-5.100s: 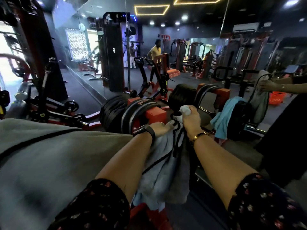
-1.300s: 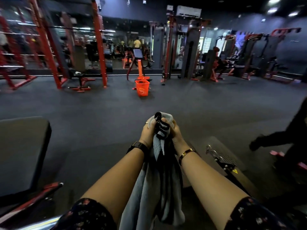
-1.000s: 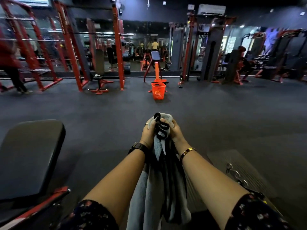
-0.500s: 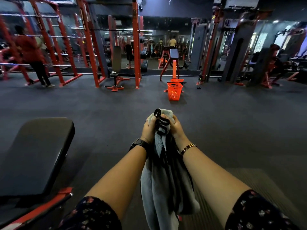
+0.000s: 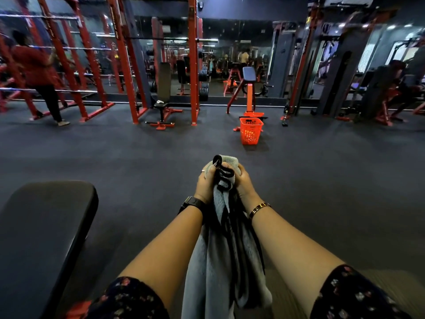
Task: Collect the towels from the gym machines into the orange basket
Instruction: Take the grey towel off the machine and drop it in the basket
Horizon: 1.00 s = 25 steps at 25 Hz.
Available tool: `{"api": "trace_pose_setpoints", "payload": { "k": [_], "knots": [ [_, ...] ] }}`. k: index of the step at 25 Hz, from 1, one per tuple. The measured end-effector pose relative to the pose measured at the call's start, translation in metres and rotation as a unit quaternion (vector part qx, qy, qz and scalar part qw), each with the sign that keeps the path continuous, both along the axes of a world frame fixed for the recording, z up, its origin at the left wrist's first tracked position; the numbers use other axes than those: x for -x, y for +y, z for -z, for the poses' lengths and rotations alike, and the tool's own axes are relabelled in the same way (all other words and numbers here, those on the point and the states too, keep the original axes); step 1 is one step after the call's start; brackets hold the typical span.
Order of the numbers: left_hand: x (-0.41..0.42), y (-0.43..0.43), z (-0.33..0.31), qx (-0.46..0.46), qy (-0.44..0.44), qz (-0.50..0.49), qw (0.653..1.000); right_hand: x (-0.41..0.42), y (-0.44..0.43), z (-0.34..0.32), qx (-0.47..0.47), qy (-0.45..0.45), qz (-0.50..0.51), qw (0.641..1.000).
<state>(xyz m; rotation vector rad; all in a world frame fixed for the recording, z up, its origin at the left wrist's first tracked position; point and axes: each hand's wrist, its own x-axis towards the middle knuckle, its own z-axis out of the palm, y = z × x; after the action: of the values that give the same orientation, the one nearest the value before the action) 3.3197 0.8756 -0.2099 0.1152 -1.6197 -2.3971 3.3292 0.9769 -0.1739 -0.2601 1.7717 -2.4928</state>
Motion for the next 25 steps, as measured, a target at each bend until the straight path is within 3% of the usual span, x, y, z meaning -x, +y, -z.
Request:
{"api": "trace_pose_setpoints", "payload": {
  "k": [13,25],
  "knots": [
    [0.244,-0.112,-0.015,0.011,0.019,0.021,1.000,0.253,-0.115,0.008,0.041,0.030,0.004,0.999],
    [0.553,-0.177,-0.032,-0.003,0.016,0.012,1.000,0.563,-0.180,-0.015,0.020,0.038,0.017,0.999]
  ]
}}
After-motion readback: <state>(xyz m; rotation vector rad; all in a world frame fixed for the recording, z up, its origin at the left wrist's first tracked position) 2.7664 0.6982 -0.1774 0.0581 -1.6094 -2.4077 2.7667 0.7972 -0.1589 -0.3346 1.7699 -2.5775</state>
